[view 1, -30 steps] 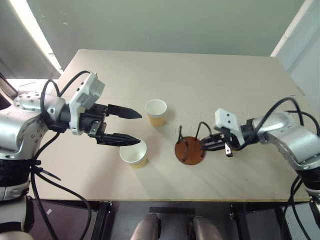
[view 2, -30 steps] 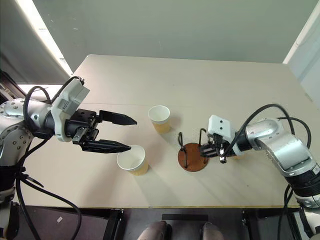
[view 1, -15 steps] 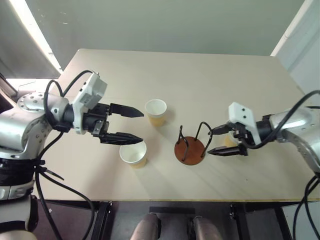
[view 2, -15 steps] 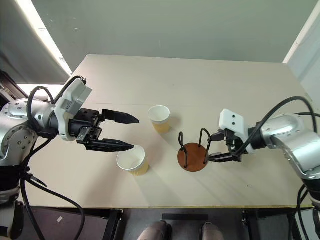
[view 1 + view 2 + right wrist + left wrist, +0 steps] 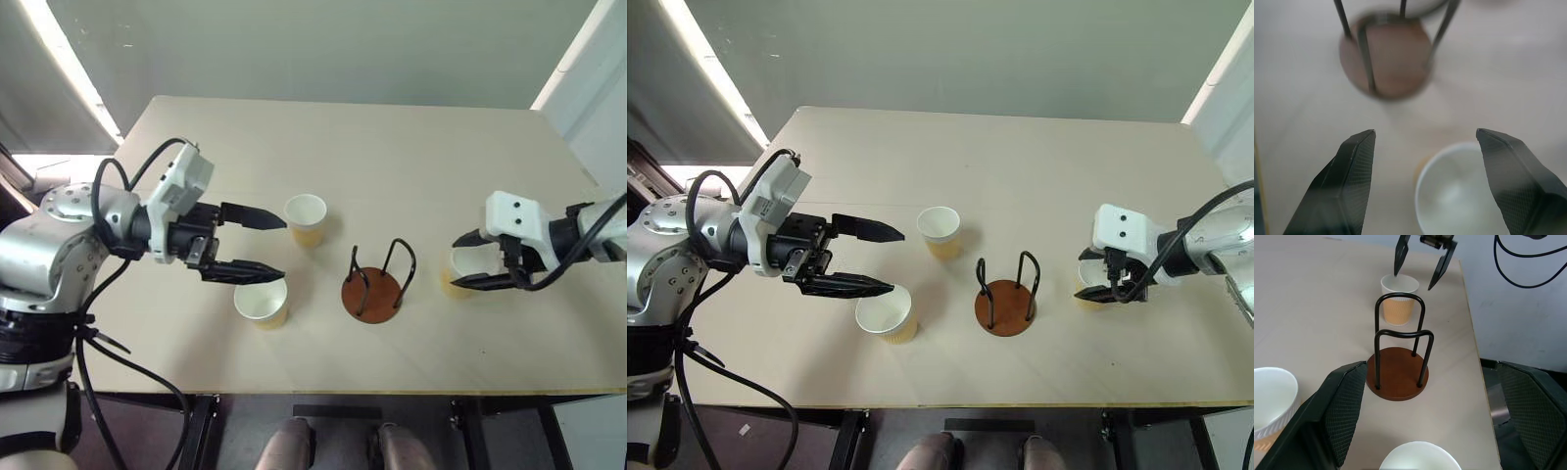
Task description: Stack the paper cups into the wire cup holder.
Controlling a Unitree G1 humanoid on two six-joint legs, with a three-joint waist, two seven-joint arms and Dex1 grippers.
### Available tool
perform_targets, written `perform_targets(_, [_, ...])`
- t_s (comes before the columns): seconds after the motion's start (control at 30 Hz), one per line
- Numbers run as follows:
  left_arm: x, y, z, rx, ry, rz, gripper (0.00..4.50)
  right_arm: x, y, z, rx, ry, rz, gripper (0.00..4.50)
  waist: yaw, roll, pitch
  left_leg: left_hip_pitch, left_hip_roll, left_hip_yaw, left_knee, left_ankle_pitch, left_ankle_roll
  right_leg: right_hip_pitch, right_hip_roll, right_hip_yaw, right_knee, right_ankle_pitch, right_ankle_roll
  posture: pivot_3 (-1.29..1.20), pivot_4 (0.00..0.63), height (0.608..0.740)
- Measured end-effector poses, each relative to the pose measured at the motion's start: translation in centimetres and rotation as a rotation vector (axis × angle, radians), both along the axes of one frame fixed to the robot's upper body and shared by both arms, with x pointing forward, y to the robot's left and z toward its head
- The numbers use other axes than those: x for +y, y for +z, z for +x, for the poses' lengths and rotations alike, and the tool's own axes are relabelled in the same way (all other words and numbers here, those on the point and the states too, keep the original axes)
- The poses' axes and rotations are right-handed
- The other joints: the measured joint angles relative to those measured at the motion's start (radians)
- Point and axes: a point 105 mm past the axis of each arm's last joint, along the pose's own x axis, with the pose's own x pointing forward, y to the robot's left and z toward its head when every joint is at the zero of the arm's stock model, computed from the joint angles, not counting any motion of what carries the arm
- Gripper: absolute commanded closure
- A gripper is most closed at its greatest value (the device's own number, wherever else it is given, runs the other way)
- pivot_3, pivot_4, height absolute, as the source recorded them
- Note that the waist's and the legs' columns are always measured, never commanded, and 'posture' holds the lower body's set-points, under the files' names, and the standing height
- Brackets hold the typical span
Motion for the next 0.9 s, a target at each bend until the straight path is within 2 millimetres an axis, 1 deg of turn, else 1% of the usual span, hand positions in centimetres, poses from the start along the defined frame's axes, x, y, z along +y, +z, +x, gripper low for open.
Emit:
perform_targets(0.2, [0.2,-0.5,-0.5,0.001,-0.017,0.014,0.0,-0.8,-1.4,0.5,0.009,0.008,-0.068,1.13,0.0,0.0,0.0,0.0,0.0,0.0,0.0,0.0,0.0,0.0,0.0,0.0,0.0,0.0,0.0,0.0,0.15,0.74])
perform_targets(0.4, [0.5,-0.2,-0.5,-0.015,-0.004,0.021,0.0,-1.7,-3.3,1.4,0.028,0.007,-0.143,1.13,0.0,0.0,0.0,0.0,0.0,0.0,0.0,0.0,0.0,0.0,0.0,0.0,0.001,0.0,0.0,0.0,0.15,0.74])
perform_targets(0.5, [0.5,-0.2,-0.5,-0.017,-0.003,0.021,0.0,-1.8,-3.8,1.6,0.033,0.012,-0.158,1.69,0.0,0.0,0.0,0.0,0.0,0.0,0.0,0.0,0.0,0.0,0.0,0.0,0.001,0.0,0.0,0.0,0.15,0.74])
perform_targets(0.6, [0.5,-0.3,-0.5,-0.016,-0.001,0.023,0.0,-2.1,-4.0,1.8,0.027,0.011,-0.172,2.79,0.0,0.0,0.0,0.0,0.0,0.0,0.0,0.0,0.0,0.0,0.0,0.0,0.001,0.0,0.0,0.0,0.15,0.74])
perform_targets(0.77, [0.4,-0.3,-0.7,-0.021,-0.008,0.032,0.0,-1.8,-4.1,1.7,0.03,0.032,-0.172,4.48,0.0,0.0,0.0,0.0,0.0,0.0,0.0,0.0,0.0,0.0,0.0,0.0,0.001,0.0,0.0,0.0,0.15,0.74])
perform_targets(0.9, [0.4,-0.5,-0.7,-0.019,-0.004,0.035,0.0,-1.8,-4.0,1.8,0.024,0.034,-0.177,4.48,0.0,0.0,0.0,0.0,0.0,0.0,0.0,0.0,0.0,0.0,0.0,0.0,0.001,0.0,0.0,0.0,0.15,0.74])
